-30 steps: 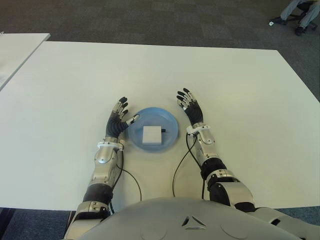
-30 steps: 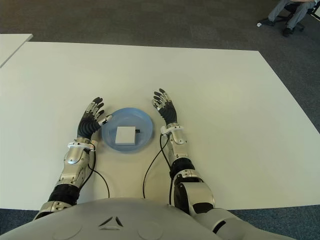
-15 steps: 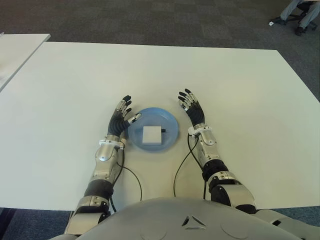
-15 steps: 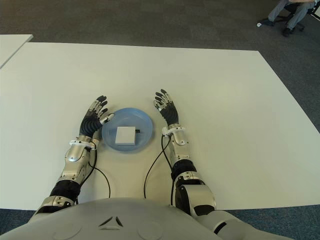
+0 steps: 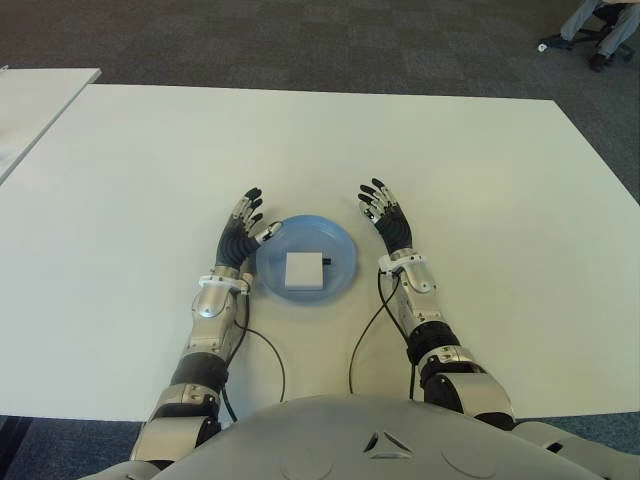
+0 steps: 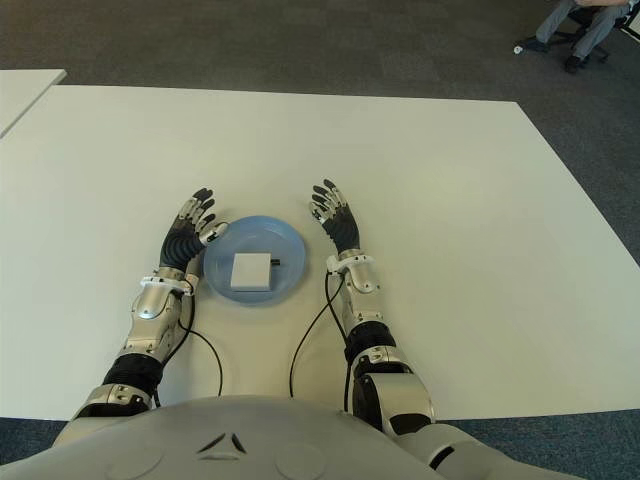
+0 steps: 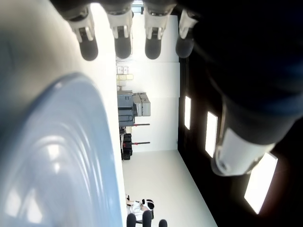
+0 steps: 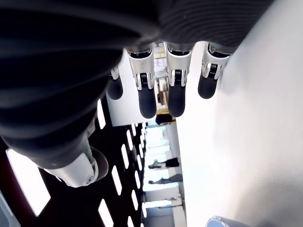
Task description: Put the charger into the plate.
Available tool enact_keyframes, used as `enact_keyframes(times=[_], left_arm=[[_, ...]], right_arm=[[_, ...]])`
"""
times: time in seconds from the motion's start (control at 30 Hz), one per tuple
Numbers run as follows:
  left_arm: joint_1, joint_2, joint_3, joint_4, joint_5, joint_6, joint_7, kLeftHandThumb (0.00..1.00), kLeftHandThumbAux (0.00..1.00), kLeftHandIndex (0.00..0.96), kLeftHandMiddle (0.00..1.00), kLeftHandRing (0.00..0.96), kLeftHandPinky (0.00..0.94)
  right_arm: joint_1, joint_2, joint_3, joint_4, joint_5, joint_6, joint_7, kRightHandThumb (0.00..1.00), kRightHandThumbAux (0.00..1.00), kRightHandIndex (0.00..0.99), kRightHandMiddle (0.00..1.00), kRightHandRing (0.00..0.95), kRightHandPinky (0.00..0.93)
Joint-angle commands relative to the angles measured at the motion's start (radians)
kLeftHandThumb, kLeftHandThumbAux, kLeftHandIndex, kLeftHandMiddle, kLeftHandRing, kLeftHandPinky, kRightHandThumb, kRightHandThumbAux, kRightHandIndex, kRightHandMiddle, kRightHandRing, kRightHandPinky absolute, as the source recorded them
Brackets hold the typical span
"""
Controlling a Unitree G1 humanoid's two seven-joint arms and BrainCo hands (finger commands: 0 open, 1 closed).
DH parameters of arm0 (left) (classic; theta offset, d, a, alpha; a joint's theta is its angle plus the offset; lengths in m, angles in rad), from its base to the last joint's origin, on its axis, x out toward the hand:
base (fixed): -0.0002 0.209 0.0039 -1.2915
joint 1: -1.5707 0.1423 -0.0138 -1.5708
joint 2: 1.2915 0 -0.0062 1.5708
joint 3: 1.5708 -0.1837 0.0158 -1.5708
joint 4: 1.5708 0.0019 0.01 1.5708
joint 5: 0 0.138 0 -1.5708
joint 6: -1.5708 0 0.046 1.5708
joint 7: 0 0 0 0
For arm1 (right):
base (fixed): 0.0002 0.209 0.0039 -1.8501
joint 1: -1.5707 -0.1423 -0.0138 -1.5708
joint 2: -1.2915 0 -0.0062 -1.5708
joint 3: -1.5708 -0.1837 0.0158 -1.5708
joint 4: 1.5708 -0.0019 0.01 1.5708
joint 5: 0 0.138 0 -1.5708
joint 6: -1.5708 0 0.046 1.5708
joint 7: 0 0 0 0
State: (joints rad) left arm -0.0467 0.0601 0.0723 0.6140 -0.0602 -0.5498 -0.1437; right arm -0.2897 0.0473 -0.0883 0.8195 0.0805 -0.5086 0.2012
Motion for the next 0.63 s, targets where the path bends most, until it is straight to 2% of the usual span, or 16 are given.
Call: enact_keyframes(times=[0.03,0.63], left_arm=[[0.02,-0.014,0.006,0.051,0.0,0.049,0.021,0.0,0.686,0.055,0.082,0.068,0.078],[-0.011,-0.022,0.035,0.084,-0.012,0.052,0.046,0.0,0.69,0.067,0.103,0.091,0.107]], right_arm=[[0.038,-0.013,0.0,0.021,0.003,0.041,0.004,0.0,0.665,0.083,0.19,0.146,0.095],[0.036,-0.035,-0.003,0.029,0.005,0.035,0.02,0.006,0.65,0.097,0.196,0.146,0.093]])
